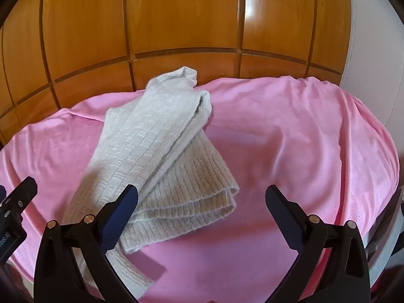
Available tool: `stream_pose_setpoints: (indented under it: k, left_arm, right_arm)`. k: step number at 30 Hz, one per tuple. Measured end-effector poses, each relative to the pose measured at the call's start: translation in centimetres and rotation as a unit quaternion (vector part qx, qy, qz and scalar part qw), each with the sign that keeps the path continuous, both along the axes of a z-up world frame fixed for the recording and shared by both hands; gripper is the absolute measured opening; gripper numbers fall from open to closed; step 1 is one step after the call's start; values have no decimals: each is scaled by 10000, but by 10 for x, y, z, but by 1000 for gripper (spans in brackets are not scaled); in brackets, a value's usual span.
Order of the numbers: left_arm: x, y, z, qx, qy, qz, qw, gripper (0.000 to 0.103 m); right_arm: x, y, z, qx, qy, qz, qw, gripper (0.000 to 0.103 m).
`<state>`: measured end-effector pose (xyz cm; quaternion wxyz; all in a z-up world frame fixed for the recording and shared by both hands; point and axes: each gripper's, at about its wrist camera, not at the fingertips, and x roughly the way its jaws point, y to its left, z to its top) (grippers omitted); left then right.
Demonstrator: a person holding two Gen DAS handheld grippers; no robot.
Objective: Fold small clothes
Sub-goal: 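Move both grippers toward the bunched white knit sweater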
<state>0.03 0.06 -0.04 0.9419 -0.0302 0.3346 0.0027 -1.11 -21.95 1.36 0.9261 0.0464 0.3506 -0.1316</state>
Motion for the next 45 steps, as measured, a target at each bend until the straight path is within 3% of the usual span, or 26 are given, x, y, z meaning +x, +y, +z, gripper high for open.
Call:
stream_pose_setpoints:
  k: [19,35,39,41,45]
  left_arm:
    - [9,3,-15,44,129,151,9998,101]
    - [13,15,-23,1,272,292,9992,101]
    - [13,18,-27,-26,320,334,9989,101]
    - [22,24,-25,-82,383,343,9986,101]
    - [24,32,-29,-276,408,322,9983,101]
  right_arm:
    - [10,-4,-9,164,157,55,9997,100]
    - [4,5,0,633,-163,767,9949,100]
    - [5,5,2,697,-166,903,9933,93]
    - [7,5,3,816,-135,1047,9911,78]
    - [10,6,6,1193,-104,1398,9829,62]
